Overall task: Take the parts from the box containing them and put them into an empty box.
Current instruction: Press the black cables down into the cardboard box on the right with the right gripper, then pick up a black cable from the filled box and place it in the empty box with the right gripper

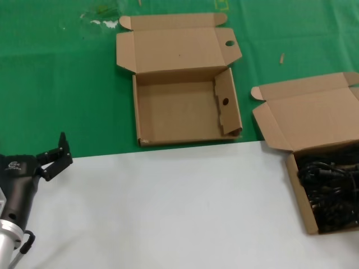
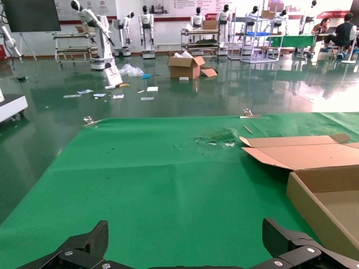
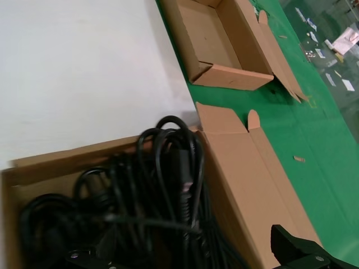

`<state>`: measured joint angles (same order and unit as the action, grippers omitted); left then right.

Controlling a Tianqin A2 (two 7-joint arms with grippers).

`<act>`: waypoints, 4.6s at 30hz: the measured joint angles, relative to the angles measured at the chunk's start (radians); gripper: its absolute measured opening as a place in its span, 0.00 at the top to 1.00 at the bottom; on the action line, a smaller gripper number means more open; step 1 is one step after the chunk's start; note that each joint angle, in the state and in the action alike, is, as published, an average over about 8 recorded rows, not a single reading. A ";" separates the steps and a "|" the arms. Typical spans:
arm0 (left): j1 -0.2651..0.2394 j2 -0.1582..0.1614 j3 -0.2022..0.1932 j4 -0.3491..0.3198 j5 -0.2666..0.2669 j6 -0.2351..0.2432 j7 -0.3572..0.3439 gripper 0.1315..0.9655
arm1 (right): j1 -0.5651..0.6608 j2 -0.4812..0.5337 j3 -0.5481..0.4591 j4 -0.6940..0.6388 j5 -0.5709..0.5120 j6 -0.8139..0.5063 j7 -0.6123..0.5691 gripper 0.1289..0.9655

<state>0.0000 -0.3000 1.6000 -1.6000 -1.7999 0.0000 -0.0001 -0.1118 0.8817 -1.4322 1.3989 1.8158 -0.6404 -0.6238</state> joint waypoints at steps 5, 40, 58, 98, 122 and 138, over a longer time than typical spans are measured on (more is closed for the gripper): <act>0.000 0.000 0.000 0.000 0.000 0.000 0.000 0.00 | 0.116 -0.015 -0.077 -0.063 -0.033 0.003 -0.003 0.03; 0.000 0.000 0.000 0.000 0.000 0.000 0.000 0.00 | 0.082 0.071 -0.117 -0.044 -0.033 0.021 0.067 0.66; 0.000 0.000 0.000 0.000 0.000 0.000 0.000 0.00 | 0.051 0.119 -0.067 0.166 -0.022 0.053 0.178 0.92; 0.000 0.000 0.000 0.000 0.000 0.000 0.000 0.00 | 0.846 -0.463 -0.596 -0.361 -0.306 -0.011 -0.089 0.90; 0.000 0.000 0.000 0.000 0.000 0.000 0.000 0.00 | 0.846 -0.463 -0.596 -0.361 -0.306 -0.011 -0.089 0.56; 0.000 0.000 0.000 0.000 0.000 0.000 0.000 0.00 | 0.841 -0.464 -0.593 -0.357 -0.304 -0.006 -0.085 0.18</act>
<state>0.0000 -0.3000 1.6000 -1.6000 -1.7997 0.0000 -0.0003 0.7294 0.4181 -2.0251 1.0418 1.5118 -0.6469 -0.7085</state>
